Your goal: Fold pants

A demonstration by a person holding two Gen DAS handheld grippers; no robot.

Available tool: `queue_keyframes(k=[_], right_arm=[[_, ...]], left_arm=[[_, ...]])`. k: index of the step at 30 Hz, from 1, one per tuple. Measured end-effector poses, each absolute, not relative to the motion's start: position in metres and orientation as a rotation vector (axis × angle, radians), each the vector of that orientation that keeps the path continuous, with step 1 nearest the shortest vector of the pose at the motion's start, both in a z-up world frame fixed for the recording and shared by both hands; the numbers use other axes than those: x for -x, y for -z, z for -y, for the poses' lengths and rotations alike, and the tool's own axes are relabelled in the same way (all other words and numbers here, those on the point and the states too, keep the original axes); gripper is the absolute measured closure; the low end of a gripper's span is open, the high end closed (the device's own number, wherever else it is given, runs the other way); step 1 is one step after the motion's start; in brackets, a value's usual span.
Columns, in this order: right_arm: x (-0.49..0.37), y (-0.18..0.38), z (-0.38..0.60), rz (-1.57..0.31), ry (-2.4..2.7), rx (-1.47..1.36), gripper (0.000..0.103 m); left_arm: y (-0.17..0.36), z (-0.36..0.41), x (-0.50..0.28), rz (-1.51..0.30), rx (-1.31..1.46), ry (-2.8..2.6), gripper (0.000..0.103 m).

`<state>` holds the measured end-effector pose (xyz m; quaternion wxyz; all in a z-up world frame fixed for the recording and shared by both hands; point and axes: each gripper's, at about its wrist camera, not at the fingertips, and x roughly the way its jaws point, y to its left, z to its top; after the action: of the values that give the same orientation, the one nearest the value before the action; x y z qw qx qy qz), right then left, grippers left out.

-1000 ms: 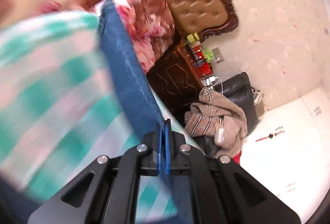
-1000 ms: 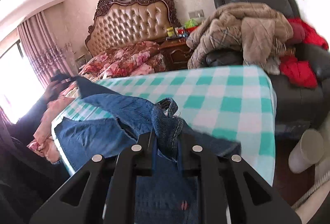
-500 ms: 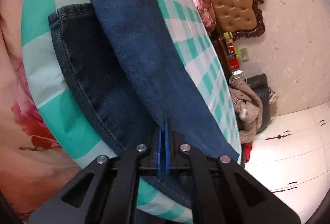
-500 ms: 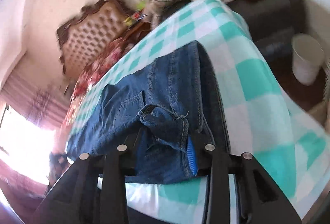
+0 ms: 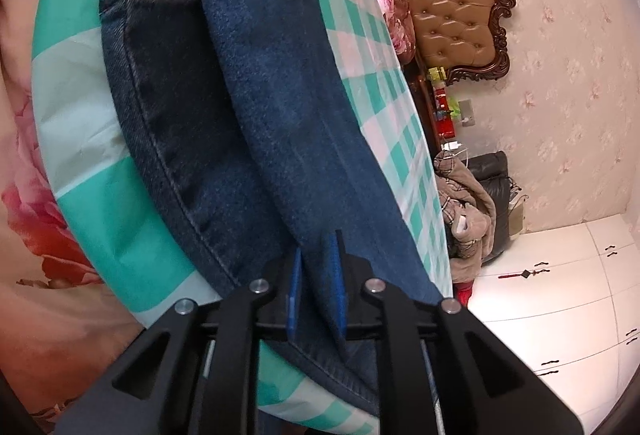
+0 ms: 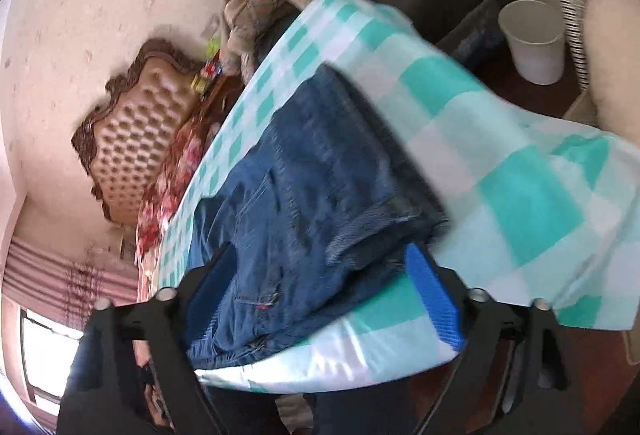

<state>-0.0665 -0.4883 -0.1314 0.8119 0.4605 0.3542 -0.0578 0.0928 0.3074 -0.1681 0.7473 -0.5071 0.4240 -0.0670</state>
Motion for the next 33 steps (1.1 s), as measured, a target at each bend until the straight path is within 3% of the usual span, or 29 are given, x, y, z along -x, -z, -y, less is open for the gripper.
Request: queue_keyframes(k=[2, 4, 5, 6, 7, 8, 13, 17, 18, 20, 22, 25, 26, 31, 33], right_arm=[[0.058, 0.134, 0.484, -0.791, 0.167, -0.944, 0.029], [0.049, 0.14, 0.481, -0.827, 0.206, -0.908, 0.041], [0.044, 0.14, 0.479, -0.842, 0.228, -0.878, 0.053], [0.043, 0.143, 0.478, -0.851, 0.249, -0.845, 0.074], [0.04, 0.142, 0.477, -0.852, 0.271, -0.81, 0.087], [0.038, 0.138, 0.476, -0.835, 0.268, -0.804, 0.087], [0.052, 0.112, 0.482, -0.747, 0.253, -0.793, 0.09], [0.047, 0.138, 0.492, -0.834, 0.288, -0.809, 0.09], [0.045, 0.143, 0.492, -0.848, 0.298, -0.805, 0.09], [0.041, 0.146, 0.49, -0.863, 0.311, -0.787, 0.09], [0.041, 0.143, 0.489, -0.858, 0.312, -0.773, 0.09], [0.038, 0.13, 0.489, -0.834, 0.291, -0.769, 0.09], [0.038, 0.122, 0.489, -0.816, 0.273, -0.781, 0.09], [0.042, 0.077, 0.496, -0.74, 0.197, -0.8, 0.091], [0.041, 0.07, 0.499, -0.749, 0.218, -0.758, 0.091]], left_arm=[[0.169, -0.308, -0.091, -0.917, 1.118, 0.152, 0.089], [0.17, -0.309, -0.092, -0.916, 1.131, 0.153, 0.089], [0.172, -0.311, -0.094, -0.918, 1.142, 0.152, 0.089], [0.174, -0.312, -0.097, -0.923, 1.147, 0.149, 0.091], [0.175, -0.314, -0.1, -0.932, 1.141, 0.139, 0.091], [0.175, -0.315, -0.102, -0.935, 1.134, 0.13, 0.101], [0.144, -0.314, -0.084, -0.85, 1.124, 0.15, 0.1], [0.154, -0.312, -0.077, -0.892, 1.101, 0.11, 0.098], [0.158, -0.314, -0.078, -0.901, 1.094, 0.086, 0.078], [0.161, -0.325, -0.079, -0.873, 1.12, 0.055, 0.052], [0.161, -0.333, -0.088, -0.867, 1.118, 0.041, 0.06], [0.156, -0.337, -0.108, -0.9, 1.1, 0.065, 0.096], [0.148, -0.337, -0.112, -0.906, 1.077, 0.055, 0.101], [0.075, -0.328, -0.099, -0.813, 1.024, 0.082, 0.101], [0.071, -0.324, -0.086, -0.812, 1.017, 0.052, 0.101]])
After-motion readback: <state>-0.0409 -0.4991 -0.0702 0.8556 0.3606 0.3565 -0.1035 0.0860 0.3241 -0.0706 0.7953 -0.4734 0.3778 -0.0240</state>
